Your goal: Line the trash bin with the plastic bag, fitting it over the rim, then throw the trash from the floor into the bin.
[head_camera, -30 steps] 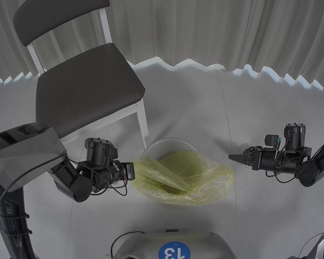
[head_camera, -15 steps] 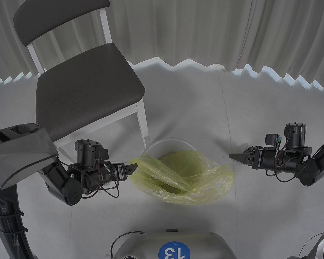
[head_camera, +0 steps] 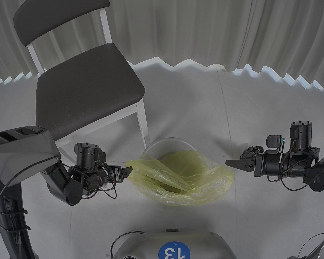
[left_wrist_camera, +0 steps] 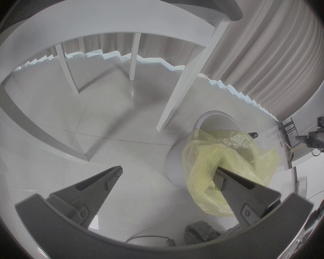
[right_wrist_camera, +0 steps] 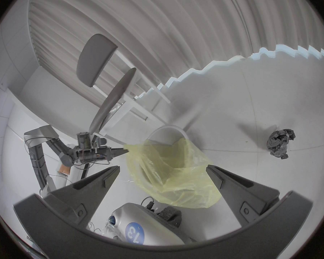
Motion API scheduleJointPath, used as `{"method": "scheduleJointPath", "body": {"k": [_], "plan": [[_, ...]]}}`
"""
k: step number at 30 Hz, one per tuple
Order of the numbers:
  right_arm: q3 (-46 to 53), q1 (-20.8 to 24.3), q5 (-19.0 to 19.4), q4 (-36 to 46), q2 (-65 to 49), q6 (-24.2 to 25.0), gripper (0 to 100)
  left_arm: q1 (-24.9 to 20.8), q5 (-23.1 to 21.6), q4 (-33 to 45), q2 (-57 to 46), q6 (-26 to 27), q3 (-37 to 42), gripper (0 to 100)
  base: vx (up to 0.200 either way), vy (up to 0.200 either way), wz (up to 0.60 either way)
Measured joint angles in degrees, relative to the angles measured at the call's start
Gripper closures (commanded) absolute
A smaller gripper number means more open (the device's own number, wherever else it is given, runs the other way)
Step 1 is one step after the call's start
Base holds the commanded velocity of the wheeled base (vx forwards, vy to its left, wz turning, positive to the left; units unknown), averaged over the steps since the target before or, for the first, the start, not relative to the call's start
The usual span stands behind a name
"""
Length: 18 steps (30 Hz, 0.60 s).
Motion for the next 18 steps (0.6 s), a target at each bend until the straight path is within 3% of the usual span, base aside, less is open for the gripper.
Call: {"method": "scheduleJointPath", "body": {"k": [4, 11, 15, 18], "plan": [[-3.6, 2.1, -0.9, 11.8, -3.5, -0.1, 0, -0.2, 0.4, -0.2, 1.3, 0.4, -0.9, 0, 0.000, 0.000, 0.00], [-14.6, 8.1, -7.0, 26.4, -7.7, -0.2, 0, -0.3, -2.0, -0.1, -2.0, -0.2, 0.6, 0, 0.000, 0.000, 0.00], [-19.7, 11.2, -11.8, 31.7, -8.2, -0.3, 0, -1.1, -3.4, 0.1, -8.2, -0.8, 3.7, 0, 0.000, 0.000, 0.00], [-22.9, 13.3, -17.8, 34.4, -7.6, -0.8, 0, -1.9, -4.0, 0.0, -12.8, -1.1, 6.6, 0, 0.000, 0.000, 0.00]]}}
